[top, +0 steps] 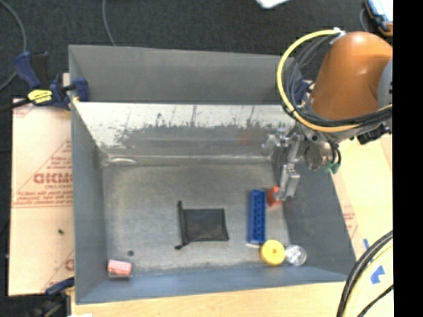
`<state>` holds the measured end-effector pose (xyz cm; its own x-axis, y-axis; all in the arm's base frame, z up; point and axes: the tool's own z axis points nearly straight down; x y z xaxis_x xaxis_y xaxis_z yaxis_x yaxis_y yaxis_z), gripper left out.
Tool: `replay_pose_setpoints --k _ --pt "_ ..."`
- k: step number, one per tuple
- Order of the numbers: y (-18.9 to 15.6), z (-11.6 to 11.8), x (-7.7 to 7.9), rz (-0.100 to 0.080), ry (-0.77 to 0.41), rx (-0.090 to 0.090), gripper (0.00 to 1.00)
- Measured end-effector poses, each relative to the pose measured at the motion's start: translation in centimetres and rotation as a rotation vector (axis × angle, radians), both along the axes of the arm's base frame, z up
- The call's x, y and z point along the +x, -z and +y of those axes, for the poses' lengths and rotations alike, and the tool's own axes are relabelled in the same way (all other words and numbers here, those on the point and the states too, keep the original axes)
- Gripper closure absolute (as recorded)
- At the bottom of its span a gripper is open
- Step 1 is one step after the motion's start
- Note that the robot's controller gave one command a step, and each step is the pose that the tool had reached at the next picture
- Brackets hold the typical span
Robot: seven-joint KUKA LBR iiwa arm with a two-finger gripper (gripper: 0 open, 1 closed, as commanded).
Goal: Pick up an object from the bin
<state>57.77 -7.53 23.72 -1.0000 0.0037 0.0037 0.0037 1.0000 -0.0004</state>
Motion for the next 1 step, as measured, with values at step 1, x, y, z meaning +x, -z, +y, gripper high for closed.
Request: replay_pose_setpoints --k 1 --pt "-0.27 0.02 0.02 -0.004 -0.001 0.0 0.0"
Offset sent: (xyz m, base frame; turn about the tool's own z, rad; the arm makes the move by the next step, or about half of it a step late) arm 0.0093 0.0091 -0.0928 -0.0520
